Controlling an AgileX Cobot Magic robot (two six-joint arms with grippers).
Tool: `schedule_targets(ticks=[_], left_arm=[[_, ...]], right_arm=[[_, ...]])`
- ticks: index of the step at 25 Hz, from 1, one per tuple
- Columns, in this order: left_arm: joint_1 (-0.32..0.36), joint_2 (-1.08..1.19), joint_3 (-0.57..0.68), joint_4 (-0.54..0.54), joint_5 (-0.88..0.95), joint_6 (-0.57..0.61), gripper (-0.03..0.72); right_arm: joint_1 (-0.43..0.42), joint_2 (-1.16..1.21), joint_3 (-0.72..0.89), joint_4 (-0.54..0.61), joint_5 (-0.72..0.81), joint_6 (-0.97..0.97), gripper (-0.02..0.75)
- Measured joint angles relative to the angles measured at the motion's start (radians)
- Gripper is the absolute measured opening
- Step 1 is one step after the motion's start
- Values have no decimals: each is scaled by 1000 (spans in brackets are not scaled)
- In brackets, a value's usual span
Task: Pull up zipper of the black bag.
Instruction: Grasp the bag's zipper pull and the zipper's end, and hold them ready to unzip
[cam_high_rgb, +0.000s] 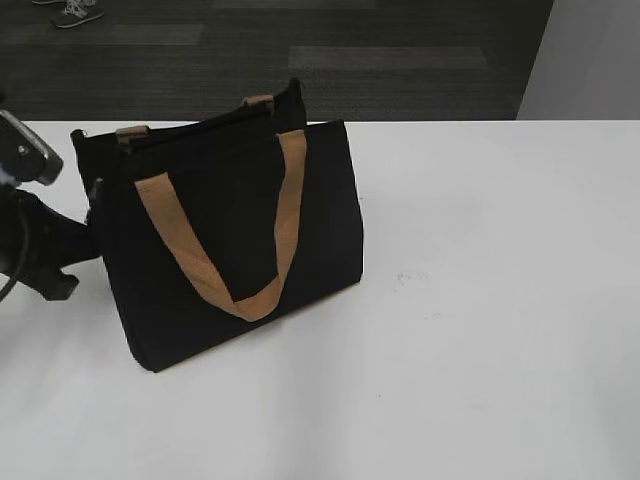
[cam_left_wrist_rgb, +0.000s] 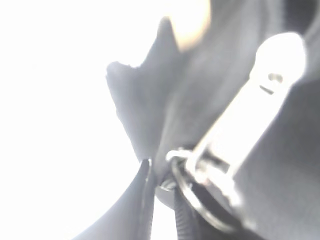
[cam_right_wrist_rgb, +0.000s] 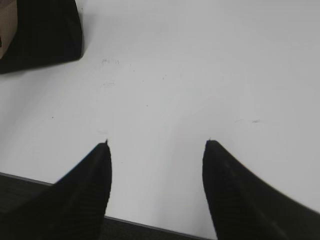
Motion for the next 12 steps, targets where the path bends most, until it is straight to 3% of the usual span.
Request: schedule_targets(ticks=[12], left_arm=[[0,-325,38,1,-6,-21,69]], right_arm=[[0,375,-186,92,-35,-123,452]])
